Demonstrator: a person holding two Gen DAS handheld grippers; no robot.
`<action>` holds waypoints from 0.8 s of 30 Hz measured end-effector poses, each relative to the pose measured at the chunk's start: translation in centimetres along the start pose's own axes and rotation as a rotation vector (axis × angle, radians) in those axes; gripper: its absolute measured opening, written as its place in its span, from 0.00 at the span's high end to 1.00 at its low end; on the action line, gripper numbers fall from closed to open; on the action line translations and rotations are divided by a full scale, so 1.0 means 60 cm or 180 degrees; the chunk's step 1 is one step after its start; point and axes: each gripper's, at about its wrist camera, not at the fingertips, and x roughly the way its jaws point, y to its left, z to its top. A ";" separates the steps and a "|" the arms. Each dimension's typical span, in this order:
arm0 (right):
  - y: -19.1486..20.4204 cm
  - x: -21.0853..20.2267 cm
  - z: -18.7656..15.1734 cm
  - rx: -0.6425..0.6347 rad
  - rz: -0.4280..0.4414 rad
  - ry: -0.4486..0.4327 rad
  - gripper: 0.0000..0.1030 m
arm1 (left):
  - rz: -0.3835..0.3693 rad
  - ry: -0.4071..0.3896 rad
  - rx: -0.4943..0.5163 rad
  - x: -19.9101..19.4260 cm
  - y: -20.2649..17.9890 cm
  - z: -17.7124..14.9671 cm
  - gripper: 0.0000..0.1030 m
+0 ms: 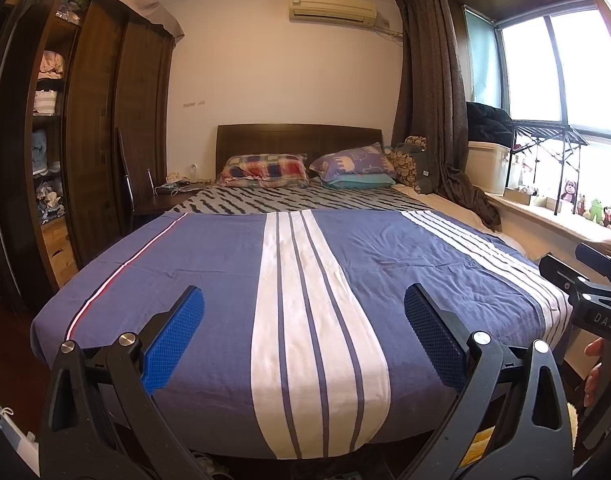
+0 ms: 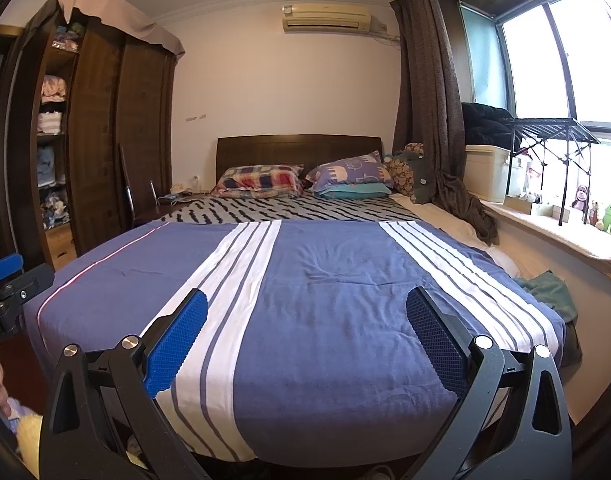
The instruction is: Collect trash
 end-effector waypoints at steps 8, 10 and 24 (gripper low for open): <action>0.001 0.002 0.000 0.0006 0.0010 -0.0003 0.03 | 0.0006 -0.0021 -0.0028 0.000 -0.002 0.001 0.08; 0.002 0.002 0.000 0.0007 0.0016 -0.0002 0.03 | 0.0007 -0.0021 -0.0024 0.000 -0.002 0.001 0.08; 0.009 0.001 0.000 0.0004 0.0029 0.0001 0.03 | 0.0012 -0.0022 -0.0039 -0.002 -0.002 0.002 0.08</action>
